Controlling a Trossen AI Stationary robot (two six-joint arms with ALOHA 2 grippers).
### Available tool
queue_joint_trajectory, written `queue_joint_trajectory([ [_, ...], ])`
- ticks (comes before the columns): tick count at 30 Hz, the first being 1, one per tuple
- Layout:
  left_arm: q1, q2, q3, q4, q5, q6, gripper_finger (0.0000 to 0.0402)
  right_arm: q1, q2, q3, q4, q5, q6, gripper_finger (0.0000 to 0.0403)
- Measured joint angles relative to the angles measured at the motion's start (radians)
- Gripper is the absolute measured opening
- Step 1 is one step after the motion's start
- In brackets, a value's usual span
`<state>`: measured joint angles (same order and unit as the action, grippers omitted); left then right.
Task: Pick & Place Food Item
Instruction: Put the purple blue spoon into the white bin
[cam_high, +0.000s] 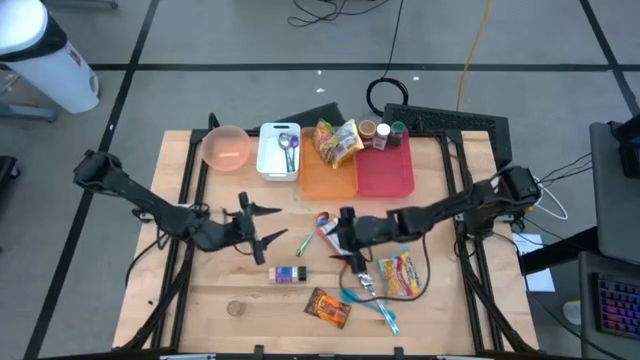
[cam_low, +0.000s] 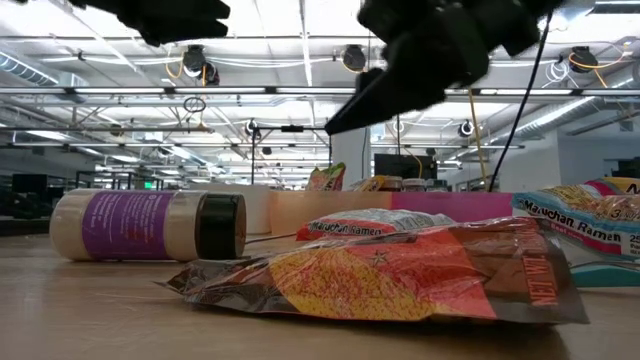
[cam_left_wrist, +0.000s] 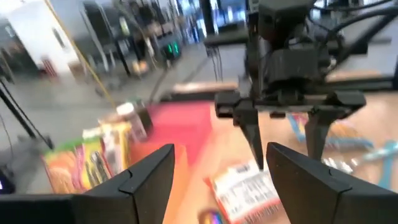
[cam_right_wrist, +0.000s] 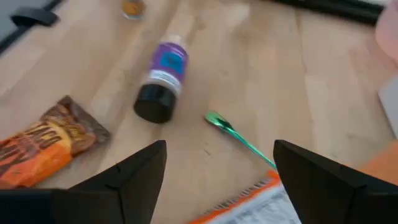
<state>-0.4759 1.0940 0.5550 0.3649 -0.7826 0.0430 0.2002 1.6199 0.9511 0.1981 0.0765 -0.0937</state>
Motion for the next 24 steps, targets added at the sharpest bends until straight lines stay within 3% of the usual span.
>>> queue_joint_trajectory([
  [5, -0.003, 0.055, 0.136, -0.342, 0.001, -0.238, 0.0256, 0.035, 0.000, -0.182, 0.317, 0.000, 0.001, 0.0284],
  [10, 0.020, 0.148, 0.233, -0.506, 0.053, -0.363, 0.0245, 0.039, -0.005, -0.276, 0.501, 0.002, -0.010, 0.0283],
  [20, 0.162, 0.401, 0.389, -0.665, 0.235, -0.540, 0.0228, 0.038, -0.008, -0.299, 0.524, 0.010, -0.048, 0.0283],
  [24, 0.215, 0.467, 0.405, -0.676, 0.301, -0.590, 0.0228, 0.040, -0.008, -0.299, 0.523, 0.136, -0.051, 0.0283],
])
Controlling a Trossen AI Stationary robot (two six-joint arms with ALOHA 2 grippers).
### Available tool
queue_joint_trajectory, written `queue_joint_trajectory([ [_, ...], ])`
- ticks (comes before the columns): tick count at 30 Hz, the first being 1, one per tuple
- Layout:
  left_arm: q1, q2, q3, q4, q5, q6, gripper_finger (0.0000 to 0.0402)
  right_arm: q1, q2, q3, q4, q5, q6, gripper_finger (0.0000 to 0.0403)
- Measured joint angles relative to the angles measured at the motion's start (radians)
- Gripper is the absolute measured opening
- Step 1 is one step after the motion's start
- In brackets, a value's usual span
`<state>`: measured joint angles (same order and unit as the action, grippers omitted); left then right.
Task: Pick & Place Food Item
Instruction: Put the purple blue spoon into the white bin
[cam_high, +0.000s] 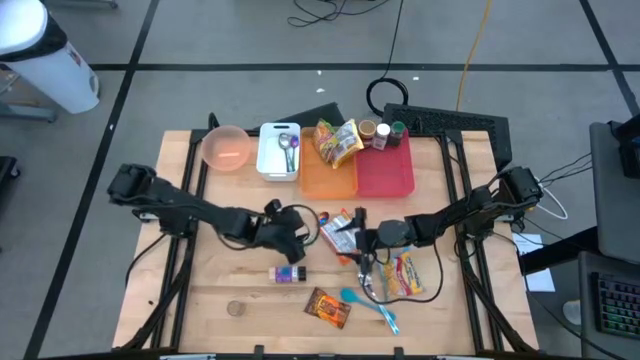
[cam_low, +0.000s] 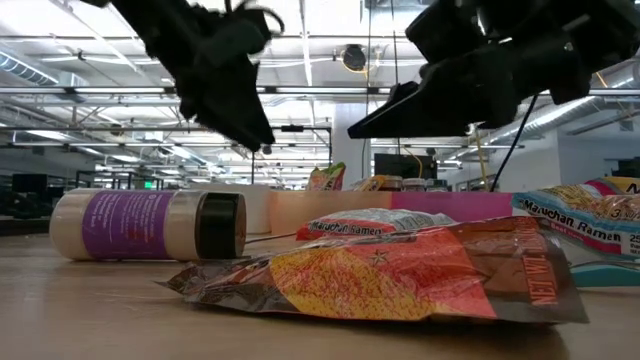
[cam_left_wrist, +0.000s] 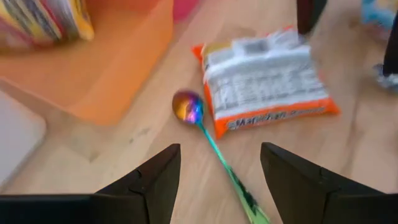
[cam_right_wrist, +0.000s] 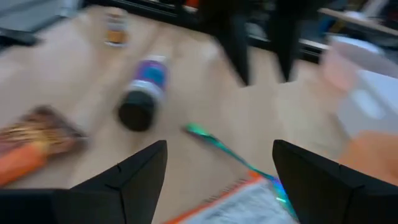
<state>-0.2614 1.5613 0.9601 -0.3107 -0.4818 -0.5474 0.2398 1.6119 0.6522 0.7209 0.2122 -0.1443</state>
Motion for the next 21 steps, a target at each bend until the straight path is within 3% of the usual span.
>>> queue_joint_trajectory([
  [3, 0.031, 0.032, 0.006, -0.001, 0.046, -0.036, 0.0227, -0.001, 0.000, -0.022, 0.010, 0.070, -0.003, 0.0283],
  [7, 0.056, 0.061, 0.006, 0.012, 0.050, -0.067, 0.0227, 0.000, 0.000, -0.083, 0.041, 0.079, 0.008, 0.0282],
  [11, 0.059, 0.088, 0.006, 0.038, 0.039, -0.080, 0.0227, -0.001, 0.000, -0.175, 0.202, 0.084, 0.048, 0.0279],
  [16, 0.058, 0.138, 0.005, 0.068, 0.041, -0.094, 0.0227, -0.002, 0.000, -0.269, 0.431, 0.173, 0.004, 0.0277],
  [21, 0.058, 0.196, 0.015, 0.099, 0.052, -0.094, 0.0227, -0.002, 0.000, -0.292, 0.483, 0.208, -0.007, 0.0277],
])
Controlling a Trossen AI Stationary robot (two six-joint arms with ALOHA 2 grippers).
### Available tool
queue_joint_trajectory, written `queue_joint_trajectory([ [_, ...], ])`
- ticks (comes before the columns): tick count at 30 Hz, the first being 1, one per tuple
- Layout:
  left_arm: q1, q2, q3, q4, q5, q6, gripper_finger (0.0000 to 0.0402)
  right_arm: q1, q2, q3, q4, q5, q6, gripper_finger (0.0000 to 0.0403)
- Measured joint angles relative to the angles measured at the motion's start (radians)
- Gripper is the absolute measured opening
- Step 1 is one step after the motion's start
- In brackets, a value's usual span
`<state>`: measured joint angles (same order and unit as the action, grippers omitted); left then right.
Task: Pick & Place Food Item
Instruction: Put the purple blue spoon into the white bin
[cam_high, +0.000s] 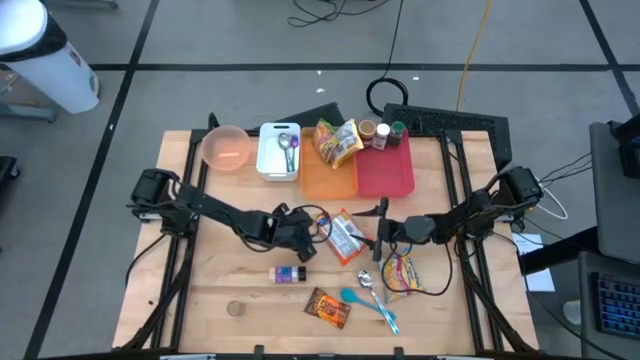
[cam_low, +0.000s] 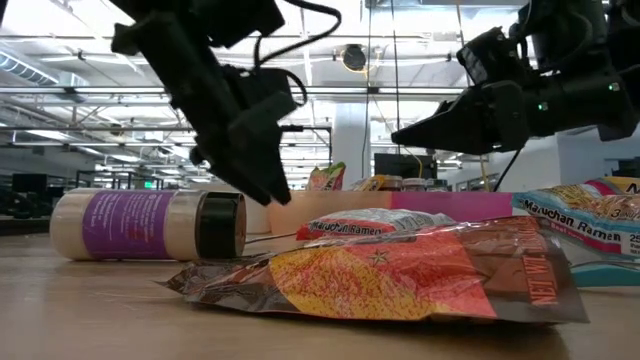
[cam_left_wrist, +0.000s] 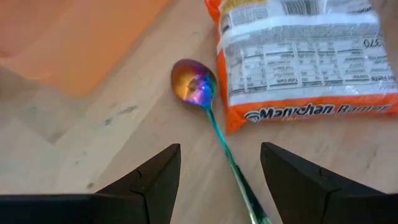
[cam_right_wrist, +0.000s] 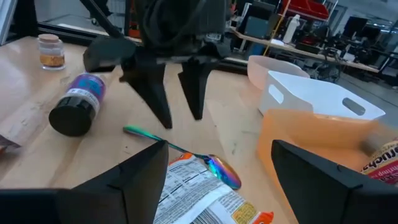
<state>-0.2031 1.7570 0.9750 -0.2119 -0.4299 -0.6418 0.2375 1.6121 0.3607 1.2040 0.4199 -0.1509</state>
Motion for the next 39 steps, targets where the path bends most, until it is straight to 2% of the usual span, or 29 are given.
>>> queue_joint_trajectory([
  [9, 0.000, 0.130, 0.091, -0.005, 0.029, 0.008, 0.0227, 0.000, 0.000, 0.002, 0.007, 0.000, -0.011, 0.0276],
  [14, 0.000, 0.193, 0.156, -0.082, 0.026, 0.008, 0.0227, 0.000, 0.000, 0.002, -0.003, 0.000, -0.011, 0.0276],
  [20, 0.000, 0.207, 0.196, -0.163, -0.026, -0.009, 0.0227, 0.000, 0.000, 0.002, -0.006, 0.000, -0.011, 0.0276],
  [26, 0.001, 0.206, 0.197, -0.216, -0.033, -0.065, 0.0225, 0.000, 0.000, 0.002, -0.005, 0.001, -0.011, 0.0276],
  [30, 0.001, 0.206, 0.198, -0.249, -0.025, -0.095, 0.0194, 0.000, 0.000, 0.002, -0.005, 0.001, -0.011, 0.0276],
  [39, 0.001, 0.206, 0.198, -0.255, -0.012, -0.092, 0.0073, 0.000, 0.000, 0.002, -0.004, 0.002, -0.011, 0.0276],
])
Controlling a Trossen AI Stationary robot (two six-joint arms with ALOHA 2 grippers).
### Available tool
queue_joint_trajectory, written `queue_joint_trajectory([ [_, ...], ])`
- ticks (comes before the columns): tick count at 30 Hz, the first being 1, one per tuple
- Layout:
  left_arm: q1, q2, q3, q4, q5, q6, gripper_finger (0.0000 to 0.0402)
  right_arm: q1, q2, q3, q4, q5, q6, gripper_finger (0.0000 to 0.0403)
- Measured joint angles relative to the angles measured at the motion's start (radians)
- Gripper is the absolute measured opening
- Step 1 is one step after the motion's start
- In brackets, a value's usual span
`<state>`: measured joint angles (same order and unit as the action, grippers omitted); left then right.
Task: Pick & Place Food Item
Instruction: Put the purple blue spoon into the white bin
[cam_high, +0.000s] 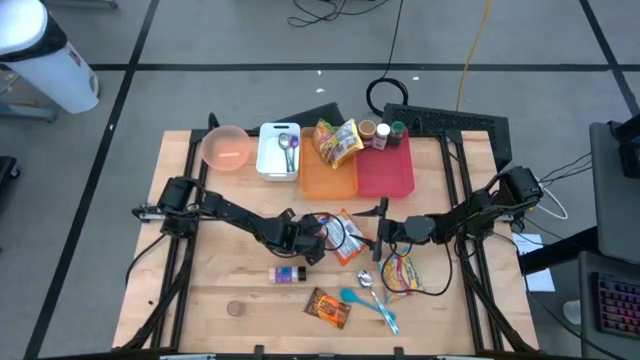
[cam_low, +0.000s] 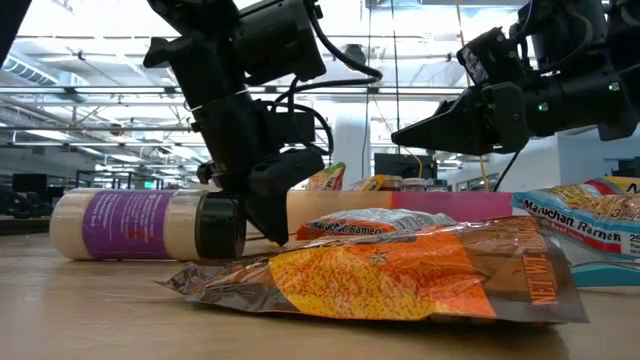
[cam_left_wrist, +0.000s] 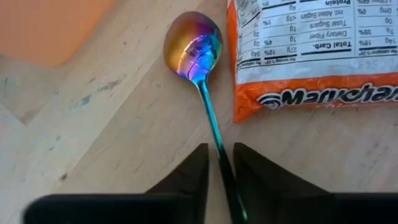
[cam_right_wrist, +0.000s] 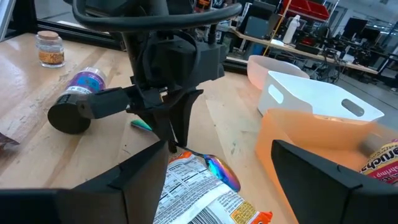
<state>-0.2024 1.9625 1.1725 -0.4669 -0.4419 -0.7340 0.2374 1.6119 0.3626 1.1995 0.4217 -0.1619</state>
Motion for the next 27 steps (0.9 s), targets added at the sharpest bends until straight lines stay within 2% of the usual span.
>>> queue_joint_trajectory([
  [5, 0.000, 0.000, 0.000, -0.003, -0.004, 0.019, 0.0013, -0.001, 0.000, 0.000, 0.000, 0.000, 0.000, 0.0276],
  [9, 0.007, -0.011, 0.000, -0.031, 0.001, 0.024, 0.0020, -0.001, 0.000, 0.000, 0.000, 0.001, -0.006, 0.0276],
  [15, 0.022, -0.078, -0.001, -0.175, -0.011, -0.001, 0.0009, -0.001, 0.000, 0.000, -0.010, 0.053, -0.014, 0.0276],
  [22, 0.016, -0.263, -0.001, -0.283, -0.108, 0.003, 0.0008, -0.001, 0.000, 0.001, -0.007, 0.054, -0.041, 0.0276],
  [27, -0.017, -0.438, -0.001, -0.282, -0.201, 0.038, 0.0009, 0.000, 0.000, 0.000, 0.000, 0.054, -0.064, 0.0276],
])
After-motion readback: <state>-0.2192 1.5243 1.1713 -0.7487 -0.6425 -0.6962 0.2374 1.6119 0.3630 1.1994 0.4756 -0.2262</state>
